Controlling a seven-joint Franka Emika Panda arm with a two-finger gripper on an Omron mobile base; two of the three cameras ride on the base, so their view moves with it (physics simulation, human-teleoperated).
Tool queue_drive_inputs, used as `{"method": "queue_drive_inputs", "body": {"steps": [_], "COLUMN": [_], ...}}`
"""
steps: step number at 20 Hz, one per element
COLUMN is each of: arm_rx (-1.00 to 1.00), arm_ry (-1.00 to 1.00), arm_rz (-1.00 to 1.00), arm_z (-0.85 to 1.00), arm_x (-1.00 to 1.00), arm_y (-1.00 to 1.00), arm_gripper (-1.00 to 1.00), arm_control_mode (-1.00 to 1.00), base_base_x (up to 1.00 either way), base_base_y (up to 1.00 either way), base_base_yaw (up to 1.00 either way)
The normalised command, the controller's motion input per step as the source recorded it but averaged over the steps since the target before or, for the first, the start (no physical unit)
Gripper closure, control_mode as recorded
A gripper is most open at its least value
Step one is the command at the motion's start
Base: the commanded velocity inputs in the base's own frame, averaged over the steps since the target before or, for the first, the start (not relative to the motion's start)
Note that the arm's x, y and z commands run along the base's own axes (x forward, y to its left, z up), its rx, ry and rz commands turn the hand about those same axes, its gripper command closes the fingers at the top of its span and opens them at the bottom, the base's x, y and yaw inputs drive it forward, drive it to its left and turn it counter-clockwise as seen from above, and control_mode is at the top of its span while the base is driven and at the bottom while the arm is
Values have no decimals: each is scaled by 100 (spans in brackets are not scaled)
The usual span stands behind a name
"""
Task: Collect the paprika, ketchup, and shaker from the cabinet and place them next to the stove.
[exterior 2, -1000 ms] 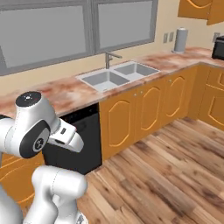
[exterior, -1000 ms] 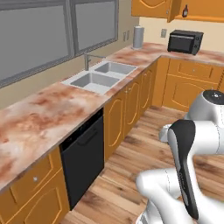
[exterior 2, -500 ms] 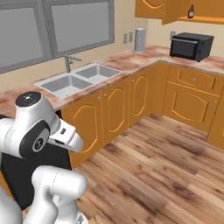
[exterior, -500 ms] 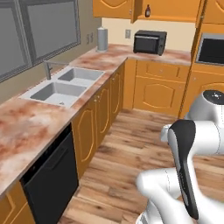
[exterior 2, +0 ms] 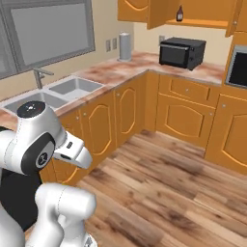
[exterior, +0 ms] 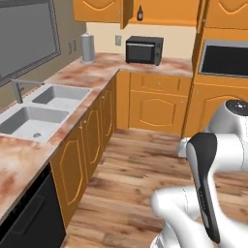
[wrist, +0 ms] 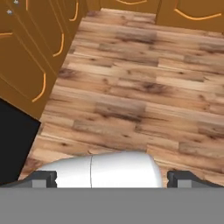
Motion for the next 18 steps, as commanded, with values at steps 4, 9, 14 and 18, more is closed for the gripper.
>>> {"method": "queue_drive_inputs", "body": {"steps": [4,9,14,18], "arm_rx": [0,0,0,0], "arm_ry": [0,0,0,0], "arm_rz": [0,0,0,0], "arm_z": [0,0,0,0], "arm_x": [0,0,0,0], "arm_y": [0,0,0,0], "arm_gripper": [-100,-100,-100,-100], "arm_control_mode": [100,100,100,100], "base_base_x": [89,91,91,91], "base_base_y": [0,0,0,0], "base_base_yaw": [-16,-11,-11,-12]}}
